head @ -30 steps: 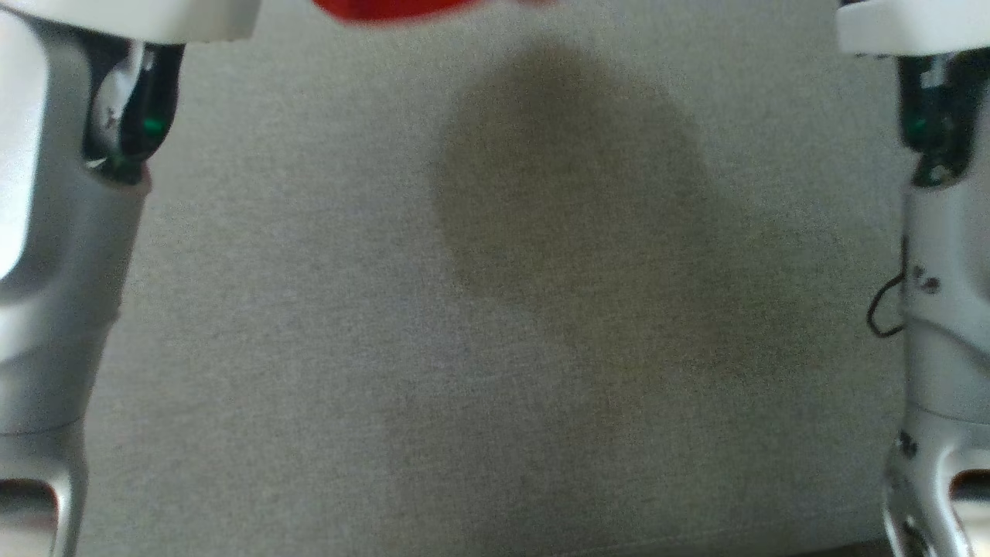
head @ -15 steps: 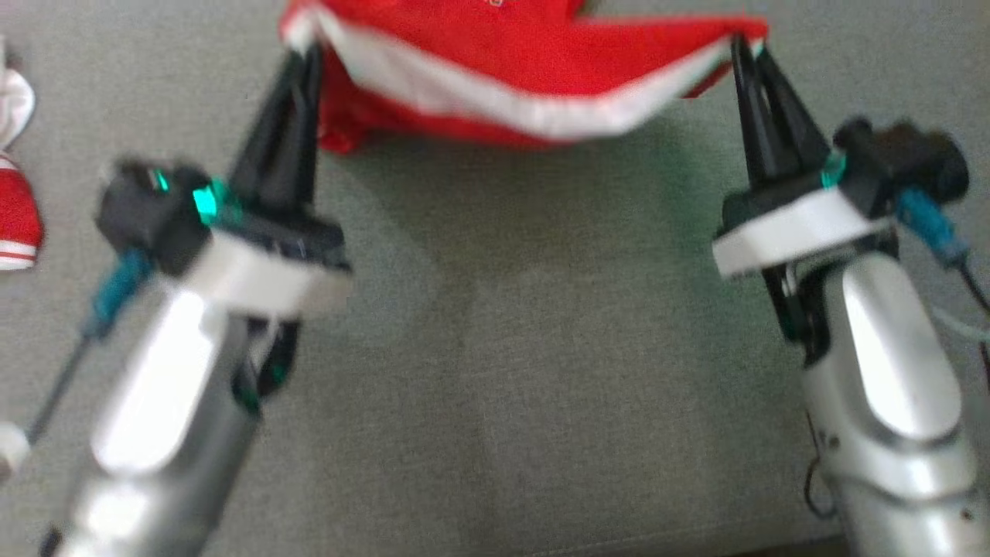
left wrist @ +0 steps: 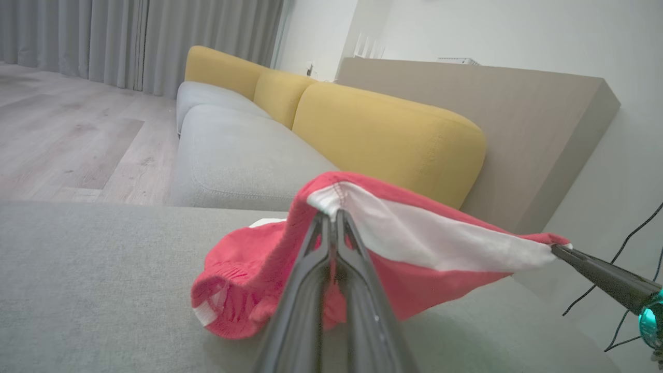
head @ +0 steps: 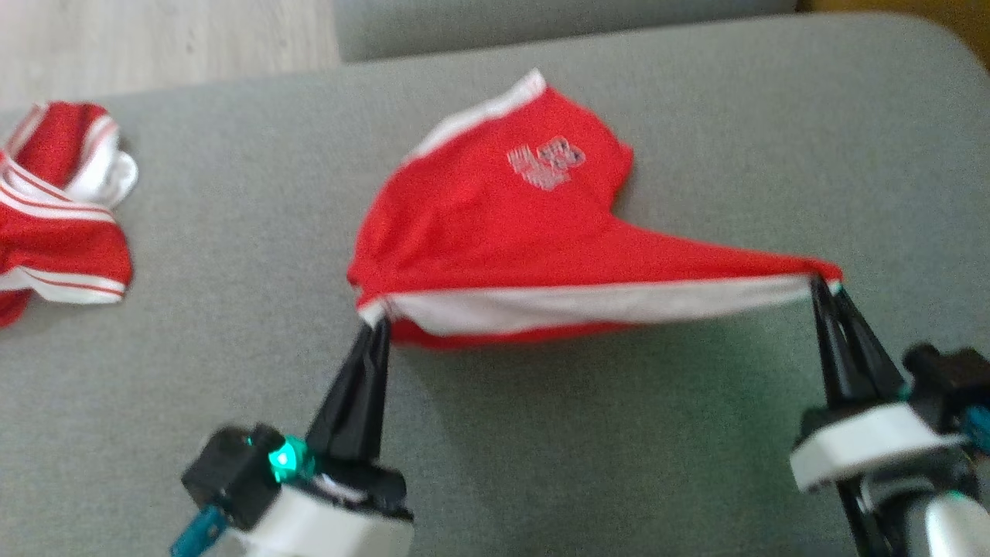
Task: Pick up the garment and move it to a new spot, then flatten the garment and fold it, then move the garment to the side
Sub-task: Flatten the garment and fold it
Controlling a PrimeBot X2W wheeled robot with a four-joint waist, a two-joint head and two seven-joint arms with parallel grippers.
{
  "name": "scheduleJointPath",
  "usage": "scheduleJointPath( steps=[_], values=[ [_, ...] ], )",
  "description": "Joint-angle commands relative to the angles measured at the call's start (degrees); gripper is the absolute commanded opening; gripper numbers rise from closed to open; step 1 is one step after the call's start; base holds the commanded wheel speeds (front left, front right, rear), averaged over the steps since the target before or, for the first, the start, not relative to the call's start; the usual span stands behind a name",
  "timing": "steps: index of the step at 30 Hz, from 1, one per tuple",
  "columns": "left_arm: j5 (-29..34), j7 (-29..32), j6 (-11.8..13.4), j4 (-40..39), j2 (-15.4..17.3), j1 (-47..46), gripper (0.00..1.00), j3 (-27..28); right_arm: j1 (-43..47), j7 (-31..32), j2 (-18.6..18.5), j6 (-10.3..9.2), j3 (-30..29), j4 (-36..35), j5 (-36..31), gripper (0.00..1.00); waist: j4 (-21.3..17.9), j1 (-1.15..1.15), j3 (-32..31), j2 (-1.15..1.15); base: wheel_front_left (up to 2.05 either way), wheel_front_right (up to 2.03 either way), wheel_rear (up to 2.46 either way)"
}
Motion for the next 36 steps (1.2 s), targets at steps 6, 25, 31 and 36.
scheduleJointPath(
  steps=[6, 25, 31, 36],
  values=[
    [-1.8, 3.8, 2.0, -6.6, 2.0, 6.3, 0.0, -0.8, 7.1, 7.9, -0.2, -0.04, -1.0, -12.9, -0.1, 0.0, 2.1, 0.02, -6.2, 0.0, 0.0, 0.0, 0.0],
    [-7.0, 2.4, 0.0, 8.6, -9.2, -3.0, 0.0, -2.1, -11.9, 17.0, -3.5, -0.04, -0.7, 1.2, -1.8, 0.0, 11.9, 0.02, 4.2, 0.0, 0.0, 0.0, 0.0],
    [-9.1, 2.0, -0.2, 15.9, -12.5, -10.3, 0.0, -0.8, -24.5, 18.9, -6.8, -0.04, 1.1, 11.3, -2.8, 0.0, 15.1, 0.02, 8.3, 0.0, 0.0, 0.0, 0.0],
    [-11.4, 1.5, 0.0, 21.2, -13.8, -15.2, 0.0, -0.5, -33.5, 20.2, -9.0, -0.04, 4.7, 19.8, -2.4, 0.0, 16.9, 0.02, 10.9, 0.0, 0.0, 0.0, 0.0]
  ],
)
